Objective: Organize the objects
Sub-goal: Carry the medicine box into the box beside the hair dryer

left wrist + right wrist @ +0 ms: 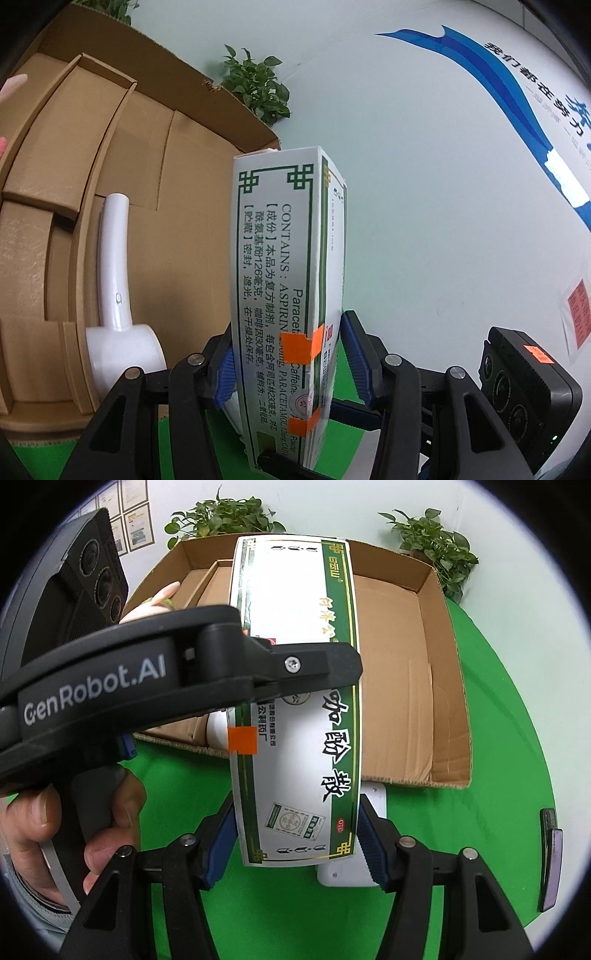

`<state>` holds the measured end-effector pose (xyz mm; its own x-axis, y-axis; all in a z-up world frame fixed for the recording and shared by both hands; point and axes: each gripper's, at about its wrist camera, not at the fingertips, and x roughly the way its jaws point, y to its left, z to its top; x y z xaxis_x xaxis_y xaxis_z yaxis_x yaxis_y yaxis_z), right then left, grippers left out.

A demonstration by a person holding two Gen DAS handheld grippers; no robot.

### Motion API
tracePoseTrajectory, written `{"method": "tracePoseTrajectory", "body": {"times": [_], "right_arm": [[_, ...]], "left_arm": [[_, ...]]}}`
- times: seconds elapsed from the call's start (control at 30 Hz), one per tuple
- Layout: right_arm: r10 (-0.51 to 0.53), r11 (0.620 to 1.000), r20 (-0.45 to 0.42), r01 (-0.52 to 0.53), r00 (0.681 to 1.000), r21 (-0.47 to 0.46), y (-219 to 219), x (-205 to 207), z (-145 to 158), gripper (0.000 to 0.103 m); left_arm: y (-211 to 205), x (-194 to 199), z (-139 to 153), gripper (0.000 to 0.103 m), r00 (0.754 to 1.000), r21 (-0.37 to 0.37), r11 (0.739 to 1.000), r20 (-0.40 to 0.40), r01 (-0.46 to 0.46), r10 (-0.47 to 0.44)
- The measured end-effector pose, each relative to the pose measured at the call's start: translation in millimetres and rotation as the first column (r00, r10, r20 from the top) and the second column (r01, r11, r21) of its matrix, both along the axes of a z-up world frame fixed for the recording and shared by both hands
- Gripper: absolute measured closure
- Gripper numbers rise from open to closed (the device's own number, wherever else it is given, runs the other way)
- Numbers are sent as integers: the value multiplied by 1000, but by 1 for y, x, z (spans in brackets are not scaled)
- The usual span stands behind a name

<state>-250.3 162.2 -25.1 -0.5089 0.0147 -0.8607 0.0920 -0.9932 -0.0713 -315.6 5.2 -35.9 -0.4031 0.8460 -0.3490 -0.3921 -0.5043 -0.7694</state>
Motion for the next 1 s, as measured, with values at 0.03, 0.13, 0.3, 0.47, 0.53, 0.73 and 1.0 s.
{"method": "tracePoseTrajectory", "body": {"times": [0.03, 0.13, 0.3, 0.47, 0.53, 0.73, 1.0], "right_arm": [[3, 1000, 6, -3, 1000, 6, 0, -4, 2, 44], [9, 1000, 31, -9, 999, 10, 2, -18, 5, 44], [11, 1000, 73, -13, 997, 27, 6, -39, 6, 44], [5, 999, 105, -8, 994, 33, 8, -51, -1, 44], [3, 1000, 118, -6, 993, 29, 9, -56, -6, 44], [9, 1000, 141, -11, 990, 12, 10, -66, -15, 44], [7, 1000, 136, -5, 991, -18, 15, -66, -18, 44]], "left_arm": [[-1, -6, 0, 55, 1000, 10, 1000, 11, 0, -1], [-2, -20, 0, 56, 999, 32, 999, 39, -2, 1], [-2, -43, -4, 56, 998, 50, 999, 67, -5, 2], [-2, -59, -18, 56, 995, 57, 998, 99, 0, -6], [-3, -65, -24, 56, 994, 53, 999, 110, -3, -3], [-4, -77, -34, 56, 991, 41, 999, 135, -17, 11], [-2, -85, -43, 56, 989, 43, 999, 148, -19, 12]]}}
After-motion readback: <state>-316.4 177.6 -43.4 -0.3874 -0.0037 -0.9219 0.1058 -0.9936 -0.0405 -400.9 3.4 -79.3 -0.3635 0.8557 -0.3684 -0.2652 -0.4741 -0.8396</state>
